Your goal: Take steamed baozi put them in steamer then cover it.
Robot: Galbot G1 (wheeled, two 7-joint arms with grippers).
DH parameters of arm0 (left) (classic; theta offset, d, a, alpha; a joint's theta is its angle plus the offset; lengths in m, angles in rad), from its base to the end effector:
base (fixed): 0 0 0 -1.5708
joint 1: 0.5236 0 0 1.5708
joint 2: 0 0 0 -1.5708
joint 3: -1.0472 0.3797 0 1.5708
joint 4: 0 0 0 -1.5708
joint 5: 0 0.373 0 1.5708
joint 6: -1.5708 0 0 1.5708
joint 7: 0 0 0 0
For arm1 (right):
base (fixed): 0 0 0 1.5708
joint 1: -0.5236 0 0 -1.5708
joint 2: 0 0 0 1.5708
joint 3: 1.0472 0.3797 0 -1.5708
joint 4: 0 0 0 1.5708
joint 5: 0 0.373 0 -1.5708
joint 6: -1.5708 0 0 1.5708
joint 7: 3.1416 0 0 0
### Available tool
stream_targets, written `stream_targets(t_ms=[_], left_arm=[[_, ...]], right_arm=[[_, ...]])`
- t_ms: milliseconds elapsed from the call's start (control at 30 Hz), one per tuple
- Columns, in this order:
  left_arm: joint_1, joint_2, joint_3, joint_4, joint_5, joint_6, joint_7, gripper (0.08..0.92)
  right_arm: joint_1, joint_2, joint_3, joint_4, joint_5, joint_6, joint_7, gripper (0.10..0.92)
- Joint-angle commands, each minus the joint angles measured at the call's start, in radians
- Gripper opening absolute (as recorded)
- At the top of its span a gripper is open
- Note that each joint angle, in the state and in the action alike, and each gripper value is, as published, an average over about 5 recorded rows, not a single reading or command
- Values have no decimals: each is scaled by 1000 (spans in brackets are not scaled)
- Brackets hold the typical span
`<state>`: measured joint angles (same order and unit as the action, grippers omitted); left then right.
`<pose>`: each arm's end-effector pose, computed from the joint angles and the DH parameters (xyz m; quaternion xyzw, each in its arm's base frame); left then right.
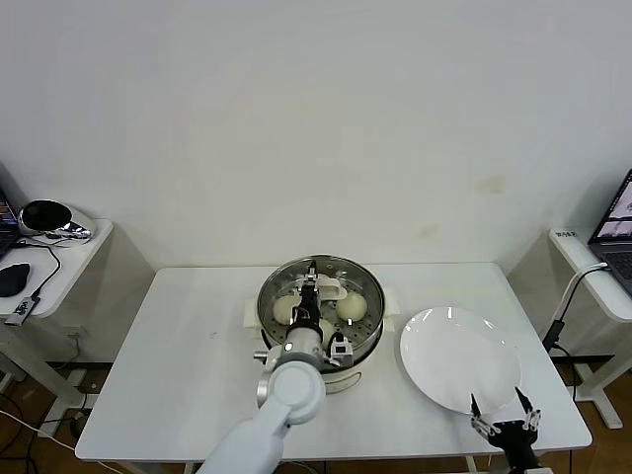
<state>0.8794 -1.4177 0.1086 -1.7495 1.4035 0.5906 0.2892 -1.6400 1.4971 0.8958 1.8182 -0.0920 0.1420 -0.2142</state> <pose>0.3492 -0.1666 -0.2885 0.0542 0.7304 0.6808 0.0008 0.1241 -0.1524 -0.4187 -0.0305 -0.9811 0.1512 0.1171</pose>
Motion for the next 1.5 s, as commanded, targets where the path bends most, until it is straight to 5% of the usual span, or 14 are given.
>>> stream_targets(t_ms=[33, 533, 667, 867, 1133, 1500], left_arm=[[29, 6, -1, -53, -35, 0, -15, 425], [291, 160, -113, -407, -411, -57, -142, 812], [427, 252, -213, -539, -793, -92, -282, 822], [738, 239, -493, -534, -1381, -502, -476, 823], [995, 209, -587, -515, -1659, -634, -506, 823], [982, 121, -591, -386, -1638, -649, -438, 823]], right_arm=[[-2, 1, -1, 3, -1, 0, 0, 823], [-4, 4, -9, -3, -7, 4, 1, 823], [-8, 1, -13, -10, -8, 15, 2, 823], [-21, -10, -43, -3, 26, 41, 7, 823], [-98, -90, -127, 54, 153, 65, -4, 823], [-150, -109, -200, 91, 184, 93, -9, 823]])
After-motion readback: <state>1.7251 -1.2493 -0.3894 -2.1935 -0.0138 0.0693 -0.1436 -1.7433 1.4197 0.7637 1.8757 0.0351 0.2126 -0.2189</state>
